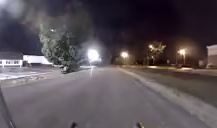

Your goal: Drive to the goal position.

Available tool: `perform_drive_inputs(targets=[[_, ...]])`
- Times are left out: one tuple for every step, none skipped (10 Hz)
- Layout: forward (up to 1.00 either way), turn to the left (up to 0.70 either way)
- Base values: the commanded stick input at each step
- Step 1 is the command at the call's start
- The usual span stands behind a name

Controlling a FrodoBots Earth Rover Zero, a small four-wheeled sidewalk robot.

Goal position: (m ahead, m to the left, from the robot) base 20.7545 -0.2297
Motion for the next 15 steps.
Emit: perform_drive_inputs(targets=[[0.5, 0.0], [0.5, 0.0], [0.5, 0.0], [0.5, 0.0], [0.5, 0.0], [0.5, 0.0], [0.5, 0.0], [0.5, 0.0], [0.5, 0.0], [0.5, 0.0], [0.5, 0.0], [0.5, 0.0], [0.5, 0.0], [0.5, 0.0], [0.5, 0.0]])
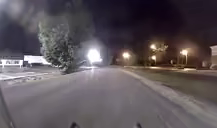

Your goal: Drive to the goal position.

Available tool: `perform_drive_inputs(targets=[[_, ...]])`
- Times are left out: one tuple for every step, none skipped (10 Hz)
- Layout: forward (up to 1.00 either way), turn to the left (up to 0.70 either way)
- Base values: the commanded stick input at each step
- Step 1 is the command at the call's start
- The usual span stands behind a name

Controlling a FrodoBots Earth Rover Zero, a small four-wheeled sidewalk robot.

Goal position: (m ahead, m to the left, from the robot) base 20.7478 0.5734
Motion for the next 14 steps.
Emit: perform_drive_inputs(targets=[[0.5, 0.0], [0.5, 0.0], [0.5, 0.0], [0.5, -0.43], [0.5, 0.0], [0.5, 0.0], [0.5, 0.0], [0.5, 0.0], [0.5, 0.0], [0.5, 0.0], [0.5, 0.0], [0.5, 0.0], [0.5, 0.0], [0.5, 0.0]])
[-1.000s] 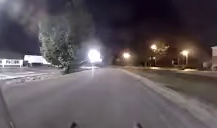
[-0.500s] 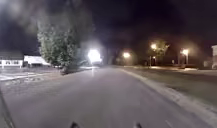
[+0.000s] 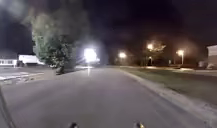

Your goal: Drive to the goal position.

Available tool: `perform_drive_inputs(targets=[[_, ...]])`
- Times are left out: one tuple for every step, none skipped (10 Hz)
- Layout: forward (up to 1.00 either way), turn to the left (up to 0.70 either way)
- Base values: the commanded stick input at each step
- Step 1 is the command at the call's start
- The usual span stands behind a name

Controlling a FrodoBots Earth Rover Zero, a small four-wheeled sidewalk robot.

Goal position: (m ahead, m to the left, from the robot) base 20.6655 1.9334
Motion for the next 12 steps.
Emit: perform_drive_inputs(targets=[[0.5, 0.0], [0.5, 0.0], [0.5, 0.0], [0.5, 0.0], [0.5, 0.0], [0.5, 0.0], [0.5, 0.0], [0.5, 0.0], [0.5, 0.0], [0.5, 0.0], [0.5, 0.0], [0.5, 0.0]])
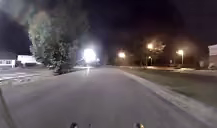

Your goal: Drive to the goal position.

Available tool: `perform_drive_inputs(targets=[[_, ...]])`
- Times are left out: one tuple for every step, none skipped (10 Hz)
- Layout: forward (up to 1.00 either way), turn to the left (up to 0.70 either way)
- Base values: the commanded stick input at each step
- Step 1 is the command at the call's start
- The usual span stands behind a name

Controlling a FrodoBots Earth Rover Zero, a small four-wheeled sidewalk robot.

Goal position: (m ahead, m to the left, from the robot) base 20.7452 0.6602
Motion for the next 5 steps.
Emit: perform_drive_inputs(targets=[[0.5, 0.0], [0.5, 0.0], [0.5, 0.0], [0.5, 0.0], [0.5, 0.0]])
